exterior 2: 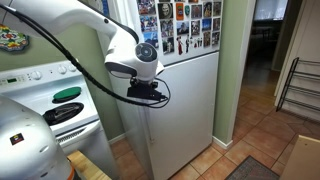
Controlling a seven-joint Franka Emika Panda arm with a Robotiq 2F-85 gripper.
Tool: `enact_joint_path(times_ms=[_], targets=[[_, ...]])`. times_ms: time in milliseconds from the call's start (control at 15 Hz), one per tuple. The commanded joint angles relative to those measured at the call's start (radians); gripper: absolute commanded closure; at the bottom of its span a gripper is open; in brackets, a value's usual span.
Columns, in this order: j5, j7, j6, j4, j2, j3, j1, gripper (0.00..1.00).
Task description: Open the bottom fridge door
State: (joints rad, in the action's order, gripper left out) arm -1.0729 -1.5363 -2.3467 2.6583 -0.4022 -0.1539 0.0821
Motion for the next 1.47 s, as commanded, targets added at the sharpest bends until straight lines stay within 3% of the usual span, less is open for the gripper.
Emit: enact_joint_path(times_ms=[0, 133, 200, 400, 467, 733, 800, 933, 1133, 1267, 1400], targets=[[0.063, 0.011, -0.07, 0.023, 0.031, -0.041, 0.085, 0.86], [0.084, 0.042, -0.09, 0.024, 0.041, -0.044, 0.103, 0.86], [0.047, 0.031, -0.024, 0.023, 0.004, -0.031, 0.051, 0.61], [0.08, 0.032, -0.071, 0.027, 0.027, -0.058, 0.086, 0.61], [0.091, 0.03, -0.078, 0.028, 0.029, -0.066, 0.097, 0.86], [0.085, 0.033, -0.096, 0.023, 0.04, -0.083, 0.107, 0.83], [0.094, 0.03, -0.08, 0.021, 0.042, -0.087, 0.107, 0.37], [0.122, 0.081, -0.098, 0.032, 0.006, -0.054, 0.103, 0.4], [0.227, 0.196, -0.215, 0.049, -0.029, 0.013, 0.107, 0.19], [0.298, 0.264, -0.251, 0.047, -0.023, 0.016, 0.104, 0.03], [0.362, 0.332, -0.292, 0.04, -0.007, 0.01, 0.097, 0.0]])
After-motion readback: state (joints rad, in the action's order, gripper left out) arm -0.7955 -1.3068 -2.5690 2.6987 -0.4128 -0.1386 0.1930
